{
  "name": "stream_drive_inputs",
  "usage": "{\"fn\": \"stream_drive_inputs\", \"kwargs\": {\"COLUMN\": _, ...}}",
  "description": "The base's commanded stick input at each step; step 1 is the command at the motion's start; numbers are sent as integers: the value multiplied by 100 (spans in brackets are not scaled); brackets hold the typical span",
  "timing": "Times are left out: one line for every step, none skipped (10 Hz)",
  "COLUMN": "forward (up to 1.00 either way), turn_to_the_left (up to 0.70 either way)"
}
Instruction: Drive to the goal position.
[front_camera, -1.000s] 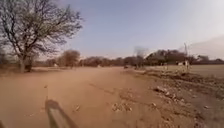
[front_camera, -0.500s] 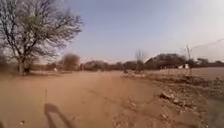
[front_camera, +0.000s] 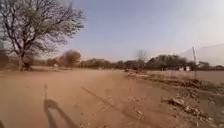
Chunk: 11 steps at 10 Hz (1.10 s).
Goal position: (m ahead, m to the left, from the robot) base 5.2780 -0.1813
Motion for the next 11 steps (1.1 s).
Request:
{"fn": "stream_drive_inputs", "kwargs": {"forward": 70, "turn_to_the_left": 0}}
{"fn": "stream_drive_inputs", "kwargs": {"forward": 70, "turn_to_the_left": 0}}
{"fn": "stream_drive_inputs", "kwargs": {"forward": 70, "turn_to_the_left": 0}}
{"fn": "stream_drive_inputs", "kwargs": {"forward": 70, "turn_to_the_left": 0}}
{"fn": "stream_drive_inputs", "kwargs": {"forward": 70, "turn_to_the_left": 0}}
{"fn": "stream_drive_inputs", "kwargs": {"forward": 70, "turn_to_the_left": 0}}
{"fn": "stream_drive_inputs", "kwargs": {"forward": 70, "turn_to_the_left": 0}}
{"fn": "stream_drive_inputs", "kwargs": {"forward": 70, "turn_to_the_left": 0}}
{"fn": "stream_drive_inputs", "kwargs": {"forward": 70, "turn_to_the_left": 0}}
{"fn": "stream_drive_inputs", "kwargs": {"forward": 70, "turn_to_the_left": 0}}
{"fn": "stream_drive_inputs", "kwargs": {"forward": 70, "turn_to_the_left": 0}}
